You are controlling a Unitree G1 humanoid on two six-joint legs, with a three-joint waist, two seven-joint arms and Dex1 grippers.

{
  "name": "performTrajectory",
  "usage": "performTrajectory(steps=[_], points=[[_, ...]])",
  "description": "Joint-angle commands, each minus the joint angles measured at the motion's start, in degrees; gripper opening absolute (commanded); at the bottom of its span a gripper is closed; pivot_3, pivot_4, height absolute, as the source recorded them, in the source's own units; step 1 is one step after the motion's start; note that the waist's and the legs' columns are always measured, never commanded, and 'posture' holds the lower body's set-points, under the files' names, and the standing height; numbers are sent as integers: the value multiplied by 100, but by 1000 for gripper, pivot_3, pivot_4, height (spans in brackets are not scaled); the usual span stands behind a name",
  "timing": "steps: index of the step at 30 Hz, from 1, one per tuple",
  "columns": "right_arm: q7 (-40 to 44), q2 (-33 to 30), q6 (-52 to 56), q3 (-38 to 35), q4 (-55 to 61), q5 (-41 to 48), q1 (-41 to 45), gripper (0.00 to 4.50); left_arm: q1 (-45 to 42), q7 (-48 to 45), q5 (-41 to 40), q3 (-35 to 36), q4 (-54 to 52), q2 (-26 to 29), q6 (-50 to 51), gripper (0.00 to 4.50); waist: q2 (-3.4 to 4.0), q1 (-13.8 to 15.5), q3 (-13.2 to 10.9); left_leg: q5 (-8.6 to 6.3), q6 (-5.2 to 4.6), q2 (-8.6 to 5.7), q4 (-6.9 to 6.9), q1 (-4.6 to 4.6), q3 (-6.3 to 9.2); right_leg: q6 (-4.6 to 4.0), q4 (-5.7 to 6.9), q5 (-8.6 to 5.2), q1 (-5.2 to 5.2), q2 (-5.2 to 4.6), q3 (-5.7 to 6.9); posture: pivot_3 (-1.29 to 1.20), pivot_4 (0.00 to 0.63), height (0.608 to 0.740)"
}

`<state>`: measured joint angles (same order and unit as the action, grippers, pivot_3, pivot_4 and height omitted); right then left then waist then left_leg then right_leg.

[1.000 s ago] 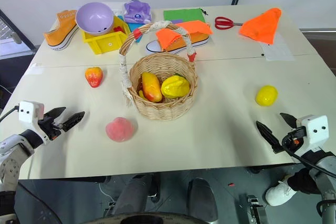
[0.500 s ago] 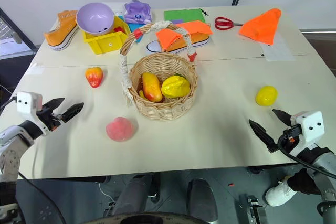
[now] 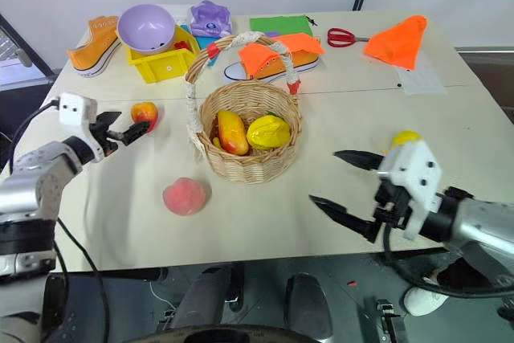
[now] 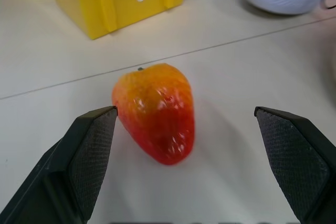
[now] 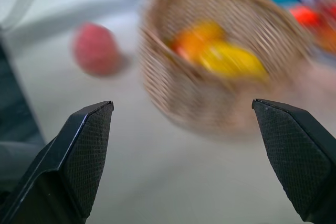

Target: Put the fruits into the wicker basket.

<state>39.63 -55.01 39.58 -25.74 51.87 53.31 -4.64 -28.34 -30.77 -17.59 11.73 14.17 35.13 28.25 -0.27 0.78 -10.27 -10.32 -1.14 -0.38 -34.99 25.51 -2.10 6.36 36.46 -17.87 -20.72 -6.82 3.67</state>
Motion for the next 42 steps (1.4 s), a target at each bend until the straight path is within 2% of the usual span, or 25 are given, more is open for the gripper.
performTrajectory(steps=[1,8,12,20,23,24,25,28,32,35,38,42], points=[[-339,-114,101,546,177,181,659,4421,-374,351,288,-127,232,-66,68,4500,-18,-2,2,-2,-4,0,-2,0,0,1,-2,1,-1,-1,0,0,150,740],[-670,57,128,1232,172,151,1358,4421,-848,732,473,-194,576,-342,213,4500,-25,4,2,6,-21,0,-26,77,1,40,1,26,-51,1,2,0,150,740],[-1038,269,180,1404,18,170,1593,4421,-1075,753,664,-331,959,-409,46,4500,-25,-2,2,8,-24,-2,-35,82,0,45,10,32,-57,5,4,0,150,740],[-1207,319,194,1574,-37,108,1794,4421,-1328,783,835,-436,1512,-497,7,4500,-30,-2,0,5,-29,-3,-73,84,-3,46,60,31,-64,4,5,0,150,740],[-1292,338,208,1632,-8,114,1854,4500,-1355,831,836,-356,1563,-486,9,3739,-31,-1,-1,5,-29,-3,-75,85,-3,46,61,31,-65,4,4,0,150,740],[-1314,341,211,1652,-5,105,1867,4500,-1355,828,845,-351,1566,-473,-5,3090,-31,-1,-1,5,-30,-3,-75,85,-3,46,62,31,-66,3,4,0,150,740],[-1330,345,212,1678,-2,86,1872,4500,-1331,819,879,-350,1545,-422,-57,2783,-31,-2,-1,5,-30,-2,-76,85,-3,46,62,31,-66,3,4,0,150,740],[-1362,355,200,1762,-6,-5,1882,4500,-1218,816,898,-269,1425,-309,-205,2783,-33,-2,-1,5,-30,-2,-76,86,-3,46,62,31,-67,3,4,0,150,740],[-1336,353,155,1734,-52,-130,1813,4500,-785,413,480,79,675,-133,-372,2783,-34,-16,-1,5,-29,-1,-74,86,-4,46,63,31,-70,2,1,0,150,740],[-1185,316,81,1452,-285,-218,1628,4500,52,-871,-691,432,-1108,183,111,2783,-34,-32,-1,4,-28,3,-73,90,-3,45,60,31,-73,-1,-1,0,150,740],[-959,280,-30,1214,-571,-350,1461,4500,742,-1927,-2344,525,-2932,691,1386,2783,-37,-29,-4,2,-25,4,-74,93,-3,41,52,30,-72,-7,-3,0,150,740],[-640,260,-217,1097,-926,-636,1360,4500,746,-2041,-3180,109,-4053,974,2143,2783,-16,-8,6,-6,-11,3,-87,85,-3,15,49,19,-59,-12,-3,0,150,740]])
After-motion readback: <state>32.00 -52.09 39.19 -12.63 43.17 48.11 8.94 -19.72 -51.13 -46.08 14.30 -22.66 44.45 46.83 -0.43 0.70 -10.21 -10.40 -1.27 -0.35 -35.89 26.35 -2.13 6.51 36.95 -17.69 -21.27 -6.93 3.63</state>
